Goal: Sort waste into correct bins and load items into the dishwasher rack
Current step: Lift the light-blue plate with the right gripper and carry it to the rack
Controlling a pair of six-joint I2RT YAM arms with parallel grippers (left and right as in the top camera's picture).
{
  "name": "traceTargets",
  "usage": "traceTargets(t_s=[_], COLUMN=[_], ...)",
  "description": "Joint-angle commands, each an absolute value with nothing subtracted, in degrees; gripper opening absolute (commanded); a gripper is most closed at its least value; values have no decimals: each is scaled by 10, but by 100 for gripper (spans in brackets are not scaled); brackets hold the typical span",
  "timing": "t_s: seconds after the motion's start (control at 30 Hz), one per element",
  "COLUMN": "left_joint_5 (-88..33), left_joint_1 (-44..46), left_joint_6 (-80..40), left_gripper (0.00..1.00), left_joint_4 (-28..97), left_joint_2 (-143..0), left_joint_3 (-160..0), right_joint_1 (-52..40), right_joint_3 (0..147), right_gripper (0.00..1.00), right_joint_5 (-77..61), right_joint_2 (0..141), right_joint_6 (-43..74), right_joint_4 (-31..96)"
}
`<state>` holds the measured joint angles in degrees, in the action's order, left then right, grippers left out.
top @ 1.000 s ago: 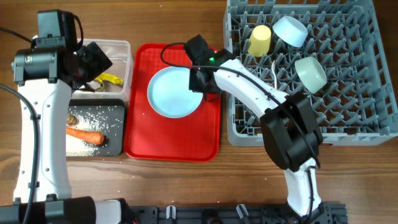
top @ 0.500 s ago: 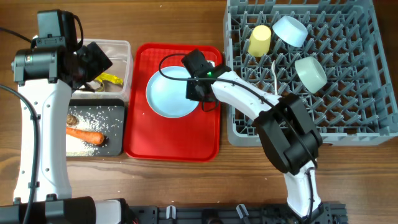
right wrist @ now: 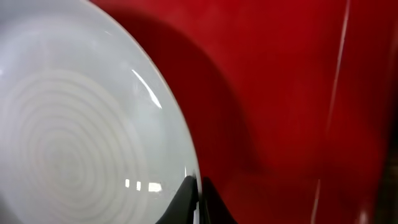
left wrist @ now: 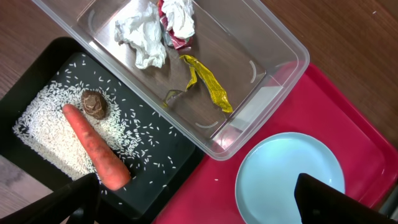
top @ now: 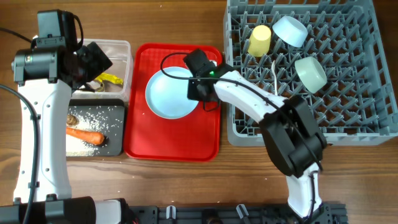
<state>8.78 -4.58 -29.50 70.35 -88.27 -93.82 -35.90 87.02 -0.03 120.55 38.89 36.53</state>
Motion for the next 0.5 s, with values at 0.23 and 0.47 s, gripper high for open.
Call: traceTargets(t_s=[0.23, 0.47], left_joint_5=[95, 95], left_joint_1=[-48, -48], left_joint_6=[-305, -305], left_gripper=[100, 100], left_joint_4=[703, 703], left_joint_2=[-878, -878], left_joint_3=[-945, -945], right_joint_1=[-352, -346], right_joint_3=[878, 878], right_gripper=[4, 4], right_joint_5=[149, 494], right_joint_2=[960, 876], right_joint_6=[282, 161], right_joint_4=[437, 546])
